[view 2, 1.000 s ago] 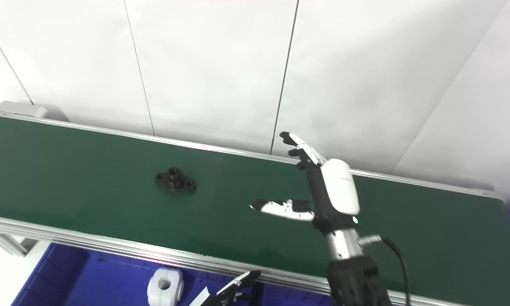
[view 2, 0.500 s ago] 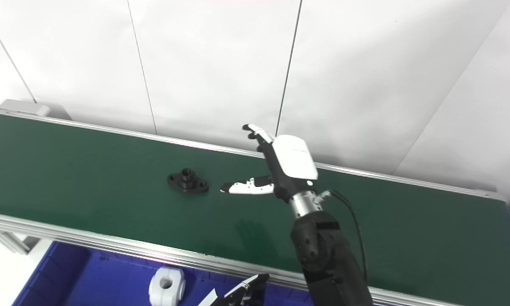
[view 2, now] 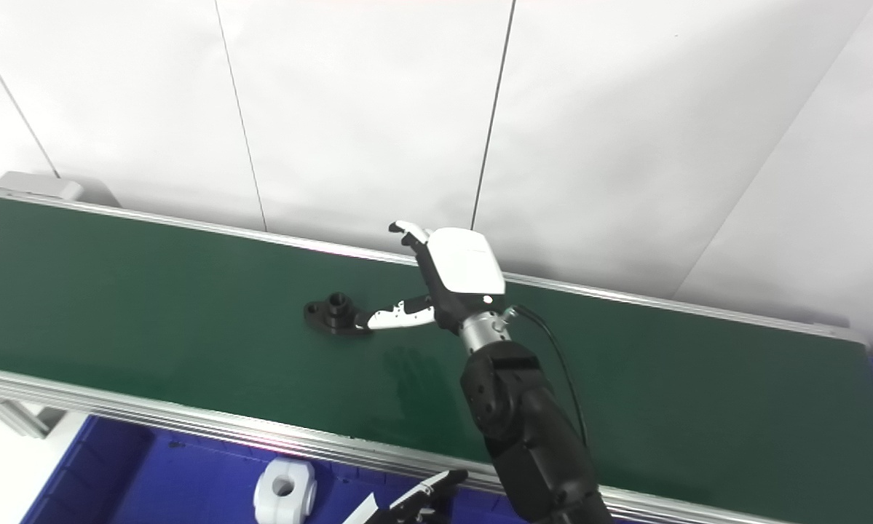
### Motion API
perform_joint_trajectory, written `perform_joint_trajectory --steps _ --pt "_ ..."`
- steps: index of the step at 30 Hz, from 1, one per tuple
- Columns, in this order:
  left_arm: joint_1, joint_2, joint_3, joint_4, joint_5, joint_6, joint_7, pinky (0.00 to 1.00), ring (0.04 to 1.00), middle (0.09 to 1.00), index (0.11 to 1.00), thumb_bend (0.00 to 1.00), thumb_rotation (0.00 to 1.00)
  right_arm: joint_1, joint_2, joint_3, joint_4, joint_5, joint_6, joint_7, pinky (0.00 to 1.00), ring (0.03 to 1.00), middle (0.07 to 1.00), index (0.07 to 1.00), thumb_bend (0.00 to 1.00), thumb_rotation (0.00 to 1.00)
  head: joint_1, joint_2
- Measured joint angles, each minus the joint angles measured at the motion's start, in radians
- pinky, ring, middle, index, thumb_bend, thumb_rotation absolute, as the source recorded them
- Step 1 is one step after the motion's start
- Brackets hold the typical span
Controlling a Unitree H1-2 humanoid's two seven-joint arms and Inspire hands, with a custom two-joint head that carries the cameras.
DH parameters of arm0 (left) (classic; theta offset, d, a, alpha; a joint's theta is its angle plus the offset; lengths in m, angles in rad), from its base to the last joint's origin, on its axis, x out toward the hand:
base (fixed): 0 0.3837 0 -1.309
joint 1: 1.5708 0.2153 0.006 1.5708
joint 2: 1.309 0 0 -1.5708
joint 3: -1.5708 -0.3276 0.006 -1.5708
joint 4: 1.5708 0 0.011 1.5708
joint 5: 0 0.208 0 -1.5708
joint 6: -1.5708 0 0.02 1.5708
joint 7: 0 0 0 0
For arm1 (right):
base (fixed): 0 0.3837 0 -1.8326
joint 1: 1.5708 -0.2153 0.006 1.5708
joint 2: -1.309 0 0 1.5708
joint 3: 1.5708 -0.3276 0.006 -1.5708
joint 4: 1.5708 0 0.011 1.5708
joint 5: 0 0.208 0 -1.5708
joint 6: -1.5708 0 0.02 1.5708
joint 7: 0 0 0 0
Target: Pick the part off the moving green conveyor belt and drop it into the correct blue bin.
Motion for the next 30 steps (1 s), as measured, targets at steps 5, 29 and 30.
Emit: perform_joint_trajectory --steps 5,29,30 --pt "-0.002 0.003 -0.007 -0.005 0.014 0.0 0.006 0.79 0.917 0.948 0.918 0.91 0.84 -0.033 0.001 0.028 0.078 -0.011 0.016 -0.014 0.53 0.656 0.78 0.845 0.98 0.57 0.011 0.005" --pt "-0.001 0.007 -0.015 -0.057 0.063 0.0 0.02 0.74 0.899 0.941 0.903 0.9 0.86 -0.134 0.01 0.105 0.388 0.012 0.071 -0.024 0.39 0.544 0.696 0.803 0.97 0.58 0.072 0.034" --pt "0.001 0.007 -0.013 -0.062 0.065 0.0 0.02 0.74 0.9 0.941 0.904 0.9 0.86 -0.134 0.011 0.107 0.39 0.012 0.075 -0.026 0.4 0.557 0.706 0.805 0.97 0.58 0.075 0.034"
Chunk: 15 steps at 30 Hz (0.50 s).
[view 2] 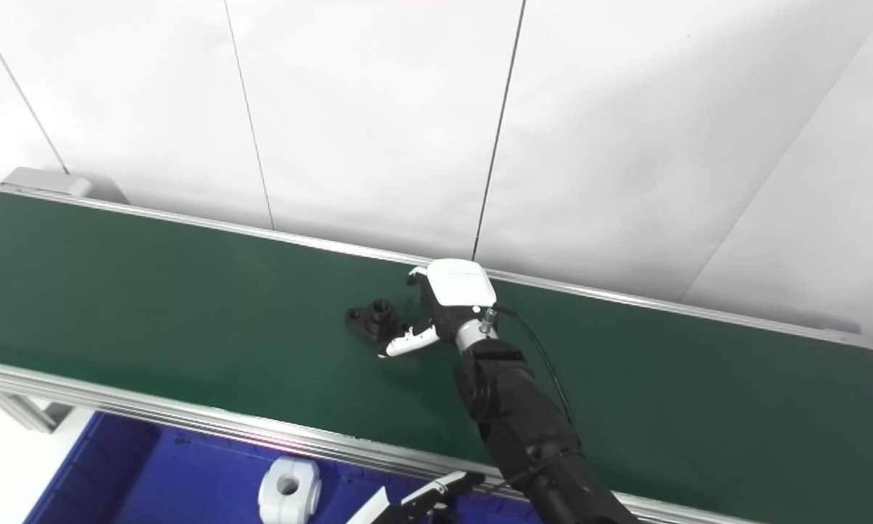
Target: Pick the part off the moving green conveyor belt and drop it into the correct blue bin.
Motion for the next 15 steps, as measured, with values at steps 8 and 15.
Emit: perform_joint_trajectory --steps 8,15 --pt "0.005 -0.001 0.005 -0.016 0.02 0.0 -0.001 0.74 0.902 0.945 0.906 0.9 0.86 -0.012 0.002 0.014 0.037 0.001 0.006 -0.028 0.4 0.56 0.702 0.804 0.95 0.58 0.015 0.008" --pt "0.01 -0.002 0.011 -0.033 0.027 0.0 -0.005 0.71 0.891 0.955 0.907 0.91 0.85 -0.017 0.017 0.028 0.043 0.003 0.019 -0.033 0.36 0.505 0.65 0.764 0.9 0.53 0.018 0.014"
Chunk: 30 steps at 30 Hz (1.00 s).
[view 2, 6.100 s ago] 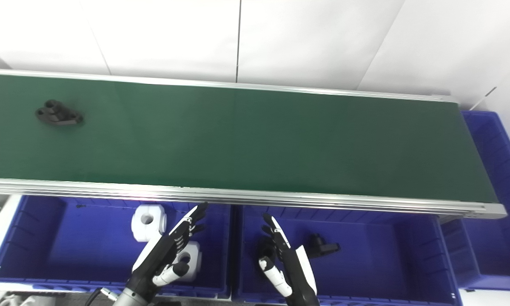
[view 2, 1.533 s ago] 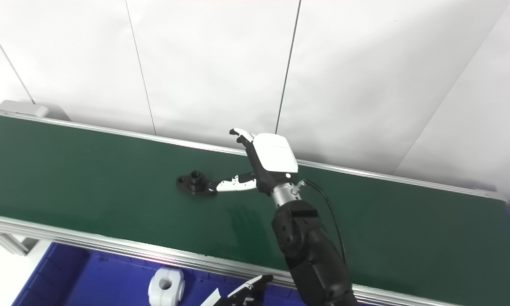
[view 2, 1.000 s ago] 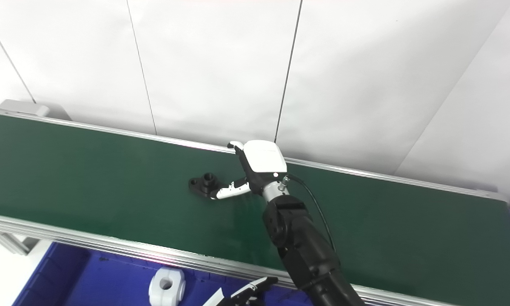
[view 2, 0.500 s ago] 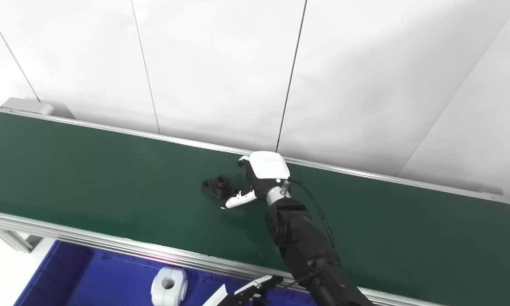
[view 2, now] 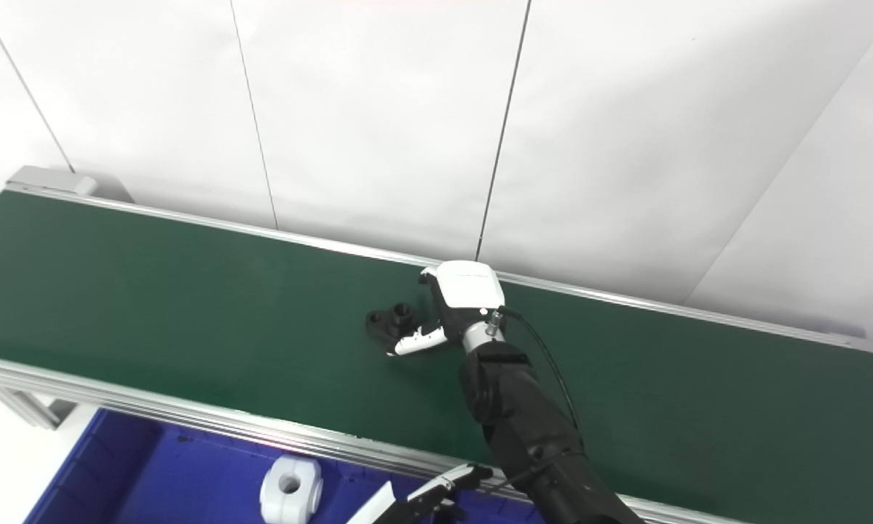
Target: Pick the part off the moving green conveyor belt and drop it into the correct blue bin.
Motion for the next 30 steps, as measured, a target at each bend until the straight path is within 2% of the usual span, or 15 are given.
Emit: perform_joint_trajectory --steps 3,4,5,6,8,9,11,13,17,18,20,21,22,27,30 --pt "0.003 -0.001 0.003 -0.011 0.007 0.005 -0.006 0.69 0.885 0.955 0.907 0.93 0.84 -0.003 0.003 0.012 0.004 -0.001 0.003 -0.003 0.33 0.462 0.606 0.72 0.82 0.49 0.002 0.003" --pt "0.003 -0.001 0.004 -0.012 0.007 0.007 -0.011 0.69 0.883 0.955 0.908 0.92 0.84 -0.004 0.003 0.014 0.009 -0.001 0.003 -0.01 0.29 0.394 0.514 0.667 0.75 0.37 0.002 0.003" --pt "0.004 -0.001 0.005 -0.012 0.007 0.008 -0.013 0.69 0.882 0.954 0.908 0.92 0.84 -0.007 0.004 0.016 0.017 0.0 0.003 -0.02 0.26 0.351 0.458 0.633 0.71 0.3 0.002 0.003" --pt "0.004 -0.002 0.006 -0.012 0.007 0.008 -0.015 0.7 0.883 0.953 0.91 0.91 0.84 -0.01 0.006 0.016 0.027 0.003 0.003 -0.03 0.21 0.284 0.385 0.561 0.61 0.22 0.002 0.003" --pt "0.004 -0.002 0.007 -0.012 0.007 0.007 -0.015 0.7 0.883 0.951 0.914 0.91 0.84 -0.015 0.009 0.022 0.033 0.012 0.004 -0.028 0.17 0.242 0.456 0.495 0.54 0.04 0.0 0.011" --pt "0.005 -0.003 0.009 -0.012 0.007 0.007 -0.015 0.7 0.882 0.951 0.915 0.92 0.84 -0.017 0.011 0.028 0.03 0.019 0.005 -0.019 0.16 0.238 0.465 0.486 0.53 0.01 -0.001 0.012" --pt "0.005 -0.003 0.01 -0.012 0.007 0.007 -0.015 0.7 0.88 0.95 0.916 0.92 0.85 -0.03 0.015 0.053 0.011 0.02 0.007 0.015 0.16 0.239 0.469 0.483 0.53 0.0 -0.003 0.015" --pt "0.005 -0.003 0.01 -0.012 0.007 0.007 -0.017 0.7 0.874 0.949 0.915 0.91 0.85 -0.043 0.019 0.075 0.004 0.011 0.038 0.047 0.18 0.27 0.42 0.507 0.52 0.0 -0.003 0.015" --pt "0.005 -0.003 0.01 -0.012 0.009 0.007 -0.017 0.69 0.869 0.949 0.912 0.91 0.84 -0.054 0.009 0.123 -0.025 -0.029 0.104 0.109 0.19 0.286 0.408 0.519 0.52 0.0 -0.005 0.02" --pt "0.005 -0.003 0.01 -0.013 0.012 0.007 -0.017 0.69 0.87 0.948 0.909 0.9 0.84 -0.055 0.006 0.134 -0.034 -0.038 0.123 0.129 0.18 0.269 0.445 0.499 0.53 0.0 -0.006 0.023" --pt "0.005 -0.003 0.01 -0.013 0.014 0.006 -0.018 0.67 0.861 0.944 0.903 0.91 0.84 -0.056 0.001 0.147 -0.053 -0.051 0.158 0.169 0.14 0.224 0.464 0.491 0.53 0.0 -0.008 0.026" --pt "0.005 -0.003 0.01 -0.014 0.017 0.007 -0.02 0.66 0.858 0.941 0.9 0.91 0.84 -0.056 -0.003 0.152 -0.064 -0.055 0.177 0.193 0.14 0.22 0.467 0.491 0.53 0.0 -0.009 0.028" --pt "0.005 -0.003 0.01 -0.015 0.019 0.007 -0.021 0.67 0.861 0.936 0.896 0.91 0.84 -0.057 -0.007 0.156 -0.072 -0.059 0.19 0.211 0.17 0.256 0.472 0.491 0.53 0.0 -0.009 0.028" --pt "0.007 -0.003 0.01 -0.026 0.021 0.007 -0.029 0.68 0.87 0.934 0.908 0.9 0.83 -0.066 -0.037 0.193 -0.11 -0.088 0.221 0.306 0.19 0.274 0.473 0.493 0.53 0.0 -0.015 0.032" --pt "0.011 -0.002 0.013 -0.046 0.021 0.008 -0.039 0.72 0.886 0.929 0.907 0.91 0.83 -0.067 -0.055 0.206 -0.13 -0.098 0.225 0.346 0.22 0.318 0.477 0.493 0.53 0.0 -0.021 0.037"
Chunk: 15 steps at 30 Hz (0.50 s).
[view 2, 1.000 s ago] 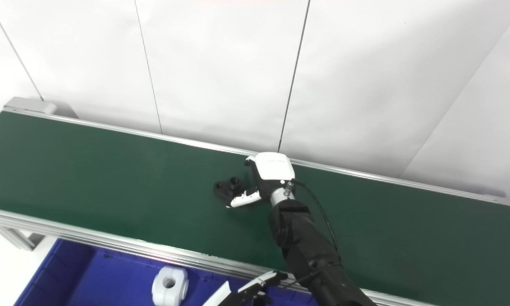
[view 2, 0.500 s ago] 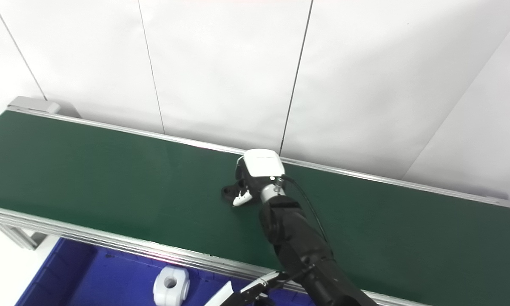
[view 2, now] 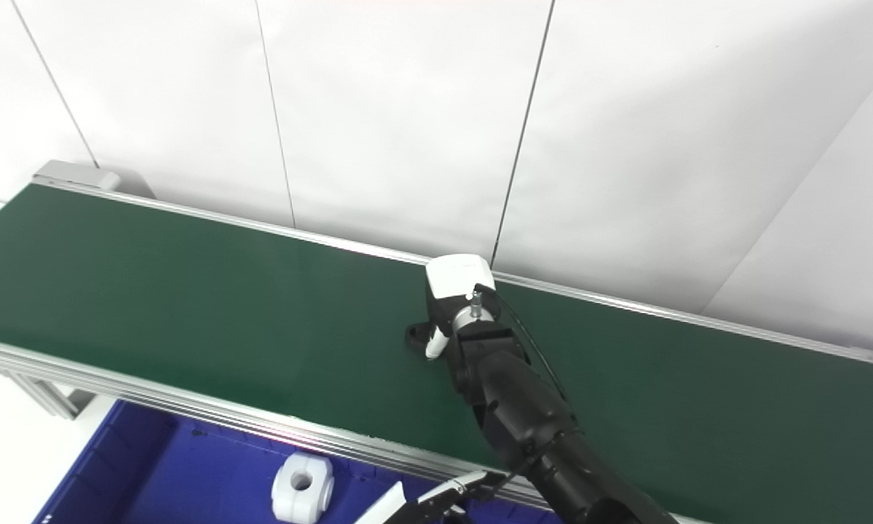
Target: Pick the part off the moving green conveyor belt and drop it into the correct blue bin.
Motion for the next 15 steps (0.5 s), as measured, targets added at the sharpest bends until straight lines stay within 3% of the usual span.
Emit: perform_joint_trajectory --steps 7,15 --pt "0.006 -0.001 0.005 -0.012 0.0 0.003 -0.008 0.75 0.896 0.931 0.917 0.89 0.83 0.014 -0.041 0.001 -0.058 -0.008 0.001 0.048 0.26 0.369 0.458 0.516 0.52 0.0 -0.029 0.011" --pt "0.013 0.0 0.013 -0.036 -0.008 0.003 -0.023 0.77 0.906 0.941 0.928 0.88 0.81 0.15 -0.123 -0.055 -0.292 0.003 -0.001 0.052 0.21 0.303 0.419 0.51 0.53 0.0 -0.089 0.035"
